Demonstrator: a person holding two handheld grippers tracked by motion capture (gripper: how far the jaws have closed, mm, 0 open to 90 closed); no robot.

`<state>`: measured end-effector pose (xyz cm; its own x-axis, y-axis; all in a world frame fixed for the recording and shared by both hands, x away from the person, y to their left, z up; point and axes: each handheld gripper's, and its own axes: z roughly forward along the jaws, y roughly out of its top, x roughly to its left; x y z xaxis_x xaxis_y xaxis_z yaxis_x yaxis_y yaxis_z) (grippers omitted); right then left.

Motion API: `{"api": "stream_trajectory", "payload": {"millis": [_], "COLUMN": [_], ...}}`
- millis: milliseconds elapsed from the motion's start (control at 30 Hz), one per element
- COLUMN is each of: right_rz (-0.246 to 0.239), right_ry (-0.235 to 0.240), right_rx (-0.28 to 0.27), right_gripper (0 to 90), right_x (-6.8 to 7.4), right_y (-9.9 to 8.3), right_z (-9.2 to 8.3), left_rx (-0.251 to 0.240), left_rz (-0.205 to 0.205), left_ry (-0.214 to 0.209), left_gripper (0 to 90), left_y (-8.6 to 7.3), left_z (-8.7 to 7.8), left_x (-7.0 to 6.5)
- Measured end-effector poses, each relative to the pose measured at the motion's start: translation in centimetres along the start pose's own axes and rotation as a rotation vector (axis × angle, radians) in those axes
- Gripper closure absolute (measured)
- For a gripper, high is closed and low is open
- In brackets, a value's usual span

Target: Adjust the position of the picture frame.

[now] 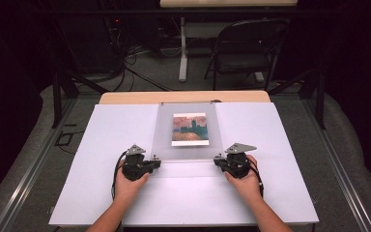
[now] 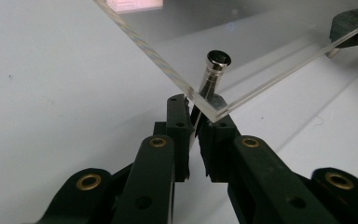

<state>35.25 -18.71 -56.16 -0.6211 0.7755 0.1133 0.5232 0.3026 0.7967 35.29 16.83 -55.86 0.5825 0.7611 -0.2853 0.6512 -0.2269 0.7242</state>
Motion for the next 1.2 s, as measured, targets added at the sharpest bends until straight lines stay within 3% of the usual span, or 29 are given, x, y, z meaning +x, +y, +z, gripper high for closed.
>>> {"api": "stream_trajectory", "payload": {"millis": [133, 400, 700, 800, 967, 1200], "right_rz": [0.007, 0.018, -0.008, -0.025, -0.045, -0.060], "right_ry": [0.003, 0.011, -0.003, -0.009, -0.019, -0.026], "right_rx": [-0.007, -0.010, 0.013, 0.028, 0.030, 0.042], "right_gripper": [83.9, 70.4, 45.3, 41.8, 37.6, 37.4], "right_x": [0.0, 0.0, 0.4, 0.6, 1.0, 1.3], "right_y": [0.0, -0.1, -0.6, -0.7, -0.6, -0.6], "right_z": [0.0, -0.2, -0.2, -0.4, -1.0, -1.7], "left_rx": [-0.003, -0.015, -0.008, -0.002, 0.013, 0.021], "left_rz": [-0.014, -0.020, 0.030, 0.043, 0.070, 0.059], "left_ry": [-0.008, -0.005, 0.034, 0.039, 0.056, 0.041], "left_gripper": [82.2, 73.7, 47.6, 40.1, 38.3, 38.5], "left_y": [-0.1, -0.1, -0.5, -0.6, -0.9, -1.0], "left_z": [0.0, -0.2, -0.3, -0.4, -0.9, -1.3], "left_x": [0.1, 0.0, -1.1, -1.4, -2.0, -2.0]}}
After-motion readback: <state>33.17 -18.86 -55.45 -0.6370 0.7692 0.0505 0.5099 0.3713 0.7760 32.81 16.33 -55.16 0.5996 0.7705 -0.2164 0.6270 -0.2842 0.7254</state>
